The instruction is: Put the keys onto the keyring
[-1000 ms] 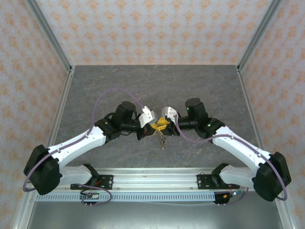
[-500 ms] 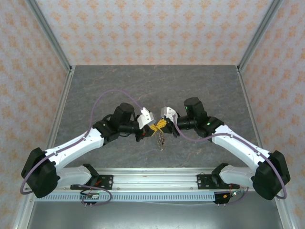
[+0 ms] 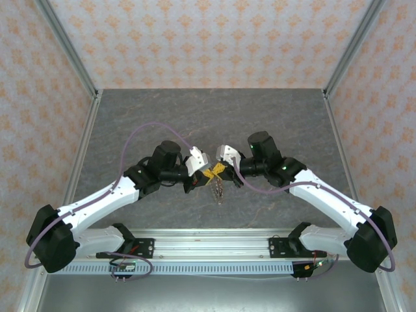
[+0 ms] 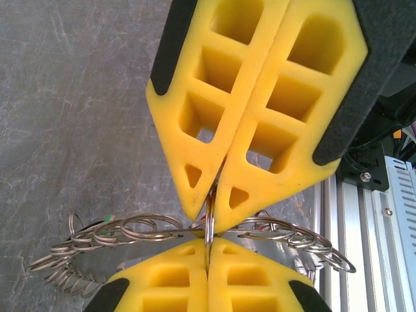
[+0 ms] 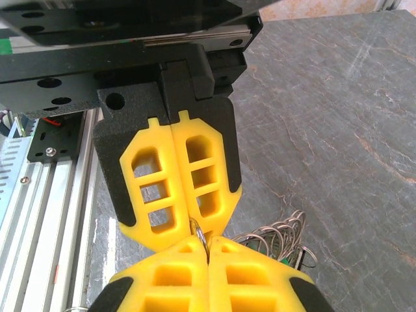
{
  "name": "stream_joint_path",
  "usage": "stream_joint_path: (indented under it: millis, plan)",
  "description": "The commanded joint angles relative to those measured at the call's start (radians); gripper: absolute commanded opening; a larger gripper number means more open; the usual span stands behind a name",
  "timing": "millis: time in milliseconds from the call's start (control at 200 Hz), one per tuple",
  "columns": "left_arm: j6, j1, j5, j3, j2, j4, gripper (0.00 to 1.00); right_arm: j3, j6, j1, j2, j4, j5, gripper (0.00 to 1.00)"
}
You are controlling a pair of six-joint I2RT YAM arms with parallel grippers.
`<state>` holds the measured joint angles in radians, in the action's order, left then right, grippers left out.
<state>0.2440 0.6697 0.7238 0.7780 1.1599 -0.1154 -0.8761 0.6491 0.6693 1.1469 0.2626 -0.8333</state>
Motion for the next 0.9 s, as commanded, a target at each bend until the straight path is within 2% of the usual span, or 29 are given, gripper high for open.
stream_joint_path:
  millis: [0, 250, 425, 681, 896]
  plan:
    - [0.02, 0.001, 0.018, 0.007, -0.012, 0.032, 0.0, -0.001, 0.0, 0.001, -0.023, 0.0, 0.013, 0.01]
    - [0.027, 0.001, -0.004, 0.014, -0.002, 0.031, 0.0, -0.045, 0.032, 0.001, -0.019, 0.086, 0.025, 0.0]
    - [0.011, 0.001, 0.0, 0.011, 0.013, 0.047, 0.15, -0.027, 0.021, 0.001, -0.015, 0.059, 0.031, 0.0]
    - [0.019, -0.001, -0.041, -0.004, 0.001, 0.044, 0.21, -0.003, -0.003, 0.001, -0.003, 0.009, 0.054, 0.0]
    - [-0.01, 0.0, -0.094, -0.034, -0.028, 0.09, 0.22, 0.001, -0.027, 0.0, 0.014, 0.016, 0.075, 0.0]
